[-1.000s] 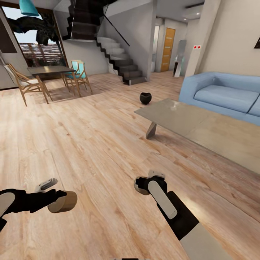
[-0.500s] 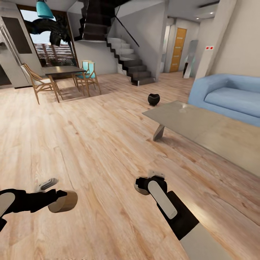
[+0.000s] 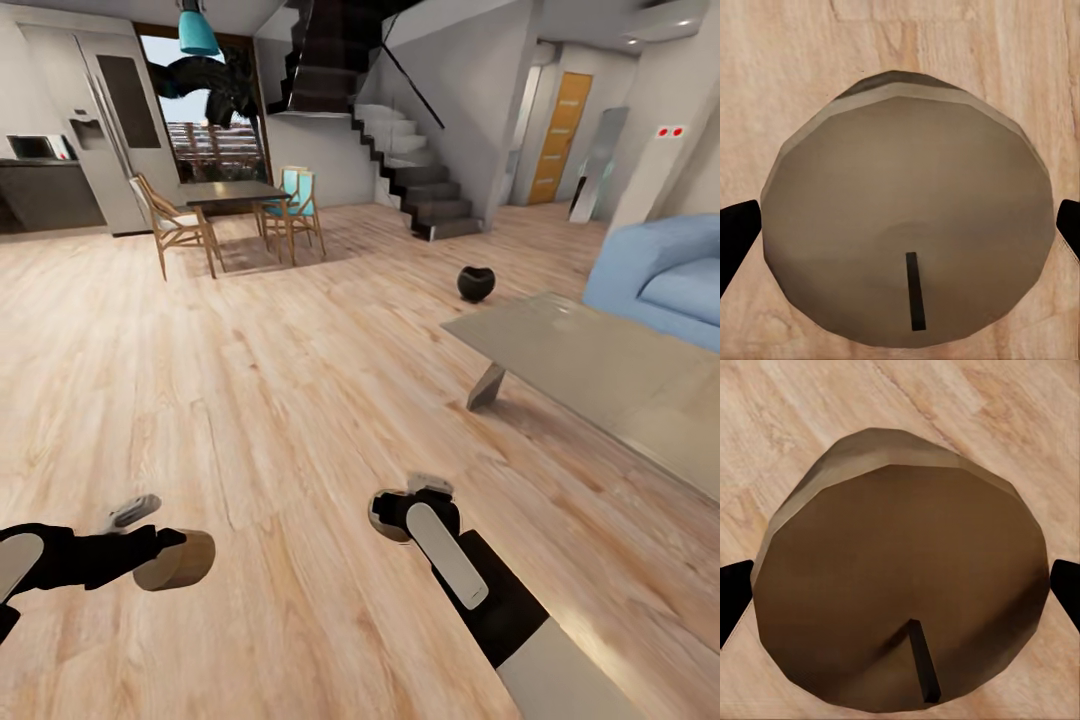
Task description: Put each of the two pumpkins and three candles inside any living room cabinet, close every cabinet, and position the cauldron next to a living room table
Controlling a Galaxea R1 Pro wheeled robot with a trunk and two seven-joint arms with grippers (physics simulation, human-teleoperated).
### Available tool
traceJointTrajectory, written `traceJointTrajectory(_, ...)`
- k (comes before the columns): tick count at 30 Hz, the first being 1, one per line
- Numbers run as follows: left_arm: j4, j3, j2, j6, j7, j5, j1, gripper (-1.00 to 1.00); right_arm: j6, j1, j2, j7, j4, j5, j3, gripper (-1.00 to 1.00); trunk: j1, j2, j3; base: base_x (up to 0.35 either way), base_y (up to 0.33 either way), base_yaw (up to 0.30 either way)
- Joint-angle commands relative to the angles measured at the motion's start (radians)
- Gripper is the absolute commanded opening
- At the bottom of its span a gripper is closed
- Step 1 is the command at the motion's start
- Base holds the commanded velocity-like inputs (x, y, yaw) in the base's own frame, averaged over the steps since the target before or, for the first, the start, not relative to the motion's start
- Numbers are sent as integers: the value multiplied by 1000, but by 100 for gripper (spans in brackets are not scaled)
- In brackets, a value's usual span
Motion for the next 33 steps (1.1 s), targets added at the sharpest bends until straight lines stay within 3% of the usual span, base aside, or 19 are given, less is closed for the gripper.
traceJointTrajectory(1,-1,-2,1,-1,10,11,-1,-100,2,-1,0,-9,-1,-6,1,-100,0,0,-1,317,-47,292)
traceJointTrajectory(29,-1,-2,1,-1,11,11,-1,-100,3,-1,0,-9,-1,-6,3,-100,0,0,-1,322,-2,292)
traceJointTrajectory(33,-1,-2,1,-1,11,11,-1,-100,2,-1,0,-9,-1,-5,18,-100,0,0,-1,323,0,292)
